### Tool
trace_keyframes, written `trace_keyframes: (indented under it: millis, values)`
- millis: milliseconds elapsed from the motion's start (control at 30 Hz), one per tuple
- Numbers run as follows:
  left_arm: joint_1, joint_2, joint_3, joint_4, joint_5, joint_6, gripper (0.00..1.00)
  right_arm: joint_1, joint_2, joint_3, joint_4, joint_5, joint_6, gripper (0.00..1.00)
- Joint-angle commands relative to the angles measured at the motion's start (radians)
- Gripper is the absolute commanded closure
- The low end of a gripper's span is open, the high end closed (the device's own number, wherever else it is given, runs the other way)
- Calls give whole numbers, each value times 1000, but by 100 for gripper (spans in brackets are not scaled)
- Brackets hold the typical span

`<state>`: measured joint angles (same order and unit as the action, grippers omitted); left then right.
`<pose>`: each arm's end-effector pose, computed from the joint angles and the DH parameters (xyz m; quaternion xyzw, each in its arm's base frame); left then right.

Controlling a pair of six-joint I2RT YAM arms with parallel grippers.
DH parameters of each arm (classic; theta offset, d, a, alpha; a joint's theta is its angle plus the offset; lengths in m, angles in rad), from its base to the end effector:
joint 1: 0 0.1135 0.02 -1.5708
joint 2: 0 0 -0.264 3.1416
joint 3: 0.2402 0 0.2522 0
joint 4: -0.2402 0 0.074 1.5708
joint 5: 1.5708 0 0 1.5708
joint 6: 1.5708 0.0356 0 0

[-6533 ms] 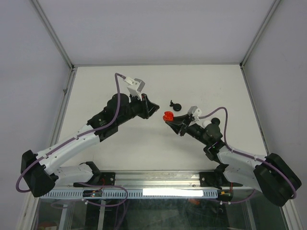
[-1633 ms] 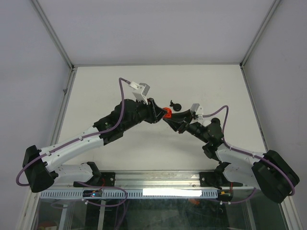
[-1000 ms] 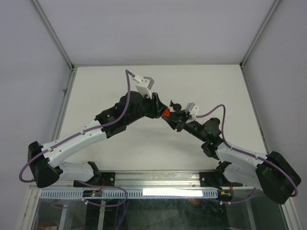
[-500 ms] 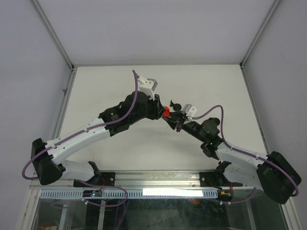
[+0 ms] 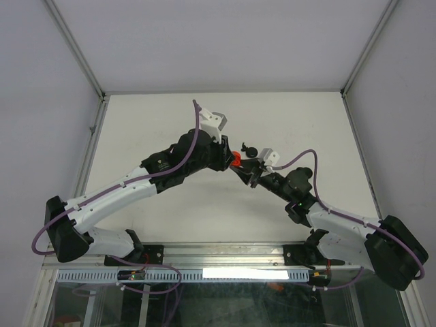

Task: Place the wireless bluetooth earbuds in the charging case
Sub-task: Place the earbud in the charging case.

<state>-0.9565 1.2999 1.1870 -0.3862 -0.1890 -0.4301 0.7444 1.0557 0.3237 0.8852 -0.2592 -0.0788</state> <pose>0.1756 -0.2374 0.3477 0.1762 0.8391 -0.2624 0.4428 0.1552 0.1554 0.2407 -0.3481 0.5523 0.3254 0.6840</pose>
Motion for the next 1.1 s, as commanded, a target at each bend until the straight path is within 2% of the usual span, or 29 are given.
trace_keyframes:
  millis: [0, 333, 533, 700, 800, 933, 1067]
  values:
    - [-12, -16, 49, 34, 75, 68, 73, 6, -31, 38, 59, -27, 4, 100]
    - [-10, -9, 34, 65, 153, 94, 71, 6, -39, 39, 70, -58, 23, 100]
    - [-10, -39, 27, 73, 108, 103, 71, 6, -39, 26, 94, -65, 41, 100]
    - [15, -110, -15, 104, 86, 125, 63, 5, -39, 18, 91, -92, 65, 100]
    - [75, -138, -46, 113, 151, 115, 57, -4, -35, 15, 102, -122, 87, 100]
    - [207, -183, -125, 177, 340, 57, 51, -18, -29, 23, 116, -176, 119, 100]
    - [265, -203, -174, 234, 474, 13, 43, -23, -22, 33, 136, -215, 152, 100]
